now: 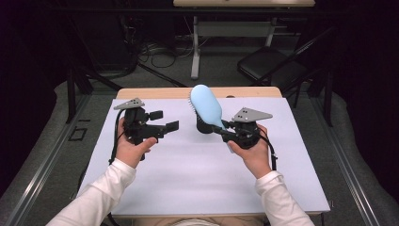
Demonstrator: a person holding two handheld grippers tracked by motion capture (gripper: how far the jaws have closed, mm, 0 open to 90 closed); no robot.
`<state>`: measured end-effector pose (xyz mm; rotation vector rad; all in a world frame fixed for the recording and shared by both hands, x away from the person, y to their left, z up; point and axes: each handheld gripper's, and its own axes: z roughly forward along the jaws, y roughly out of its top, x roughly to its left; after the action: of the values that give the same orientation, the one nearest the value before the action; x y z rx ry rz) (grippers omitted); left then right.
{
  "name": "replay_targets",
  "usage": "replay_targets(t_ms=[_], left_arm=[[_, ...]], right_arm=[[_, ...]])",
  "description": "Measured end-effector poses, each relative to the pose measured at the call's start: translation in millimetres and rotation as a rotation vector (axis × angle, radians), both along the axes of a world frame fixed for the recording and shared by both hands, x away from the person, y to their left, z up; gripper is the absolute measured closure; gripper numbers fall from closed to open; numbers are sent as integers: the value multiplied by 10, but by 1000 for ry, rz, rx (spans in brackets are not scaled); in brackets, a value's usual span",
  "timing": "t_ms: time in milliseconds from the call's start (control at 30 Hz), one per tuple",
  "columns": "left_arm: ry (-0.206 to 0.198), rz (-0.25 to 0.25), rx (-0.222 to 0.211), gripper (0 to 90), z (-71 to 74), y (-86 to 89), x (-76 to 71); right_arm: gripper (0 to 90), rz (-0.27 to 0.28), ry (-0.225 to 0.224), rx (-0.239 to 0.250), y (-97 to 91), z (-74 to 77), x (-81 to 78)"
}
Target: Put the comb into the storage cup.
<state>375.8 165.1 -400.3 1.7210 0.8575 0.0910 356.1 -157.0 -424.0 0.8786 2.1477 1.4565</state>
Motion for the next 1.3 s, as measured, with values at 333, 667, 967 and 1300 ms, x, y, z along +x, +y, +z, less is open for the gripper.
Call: replay_targets(t_ms=[333, 667, 967, 1300], left_arm=[[21, -1, 5, 52, 71, -72, 95], [49, -26, 4, 53, 146, -154, 179], [54, -38, 16, 56, 191, -230, 228], [63, -51, 16, 58, 242, -310, 280]], right_arm=[[697, 4, 0, -5, 19, -11, -1], [697, 4, -2, -5, 28, -14, -4], [697, 6, -3, -4, 34, -16, -8], [697, 6, -6, -2, 34, -13, -11]])
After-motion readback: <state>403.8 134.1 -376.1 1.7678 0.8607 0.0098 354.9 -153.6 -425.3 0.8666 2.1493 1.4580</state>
